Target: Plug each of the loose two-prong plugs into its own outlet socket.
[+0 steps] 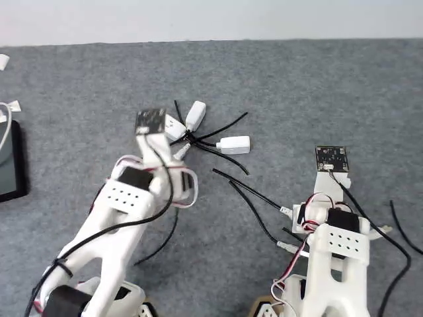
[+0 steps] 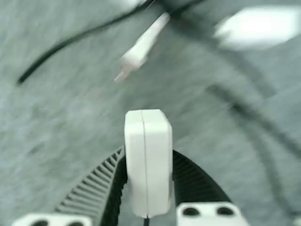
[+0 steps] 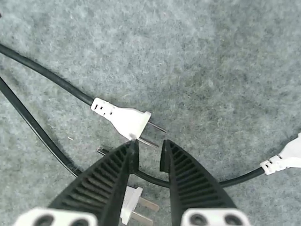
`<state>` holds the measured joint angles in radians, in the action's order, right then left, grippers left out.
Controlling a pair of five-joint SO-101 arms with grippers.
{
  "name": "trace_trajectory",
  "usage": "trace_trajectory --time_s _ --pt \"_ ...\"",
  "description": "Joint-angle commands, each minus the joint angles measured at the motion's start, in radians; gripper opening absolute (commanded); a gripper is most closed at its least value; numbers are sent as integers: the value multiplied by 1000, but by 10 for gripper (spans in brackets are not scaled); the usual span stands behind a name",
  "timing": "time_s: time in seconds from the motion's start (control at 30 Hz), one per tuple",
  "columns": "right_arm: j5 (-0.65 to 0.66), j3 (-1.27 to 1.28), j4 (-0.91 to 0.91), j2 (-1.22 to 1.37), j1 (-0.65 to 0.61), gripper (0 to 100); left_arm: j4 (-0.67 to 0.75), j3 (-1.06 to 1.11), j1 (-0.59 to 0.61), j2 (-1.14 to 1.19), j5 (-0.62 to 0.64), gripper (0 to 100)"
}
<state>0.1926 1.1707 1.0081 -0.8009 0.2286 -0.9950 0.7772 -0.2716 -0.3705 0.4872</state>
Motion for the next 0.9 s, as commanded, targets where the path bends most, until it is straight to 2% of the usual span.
trace_trajectory --time_s 0.0,0.17,0.3,0.53,0.7,0.87 --pt "14 -11 -13 -21 -8 104 -6 -185 -84 71 143 15" --pt "14 -11 -12 -22 -8 104 17 -354 -104 232 249 15" --pt "15 -11 -10 -24 -7 104 87 -374 -101 353 324 17" --pt "38 -11 -7 -25 -7 104 127 -332 -84 575 327 110" --pt "46 -11 -5 -25 -8 104 126 -328 -83 563 324 154" --pt "48 -11 -5 -24 -8 104 100 -326 -83 516 322 245"
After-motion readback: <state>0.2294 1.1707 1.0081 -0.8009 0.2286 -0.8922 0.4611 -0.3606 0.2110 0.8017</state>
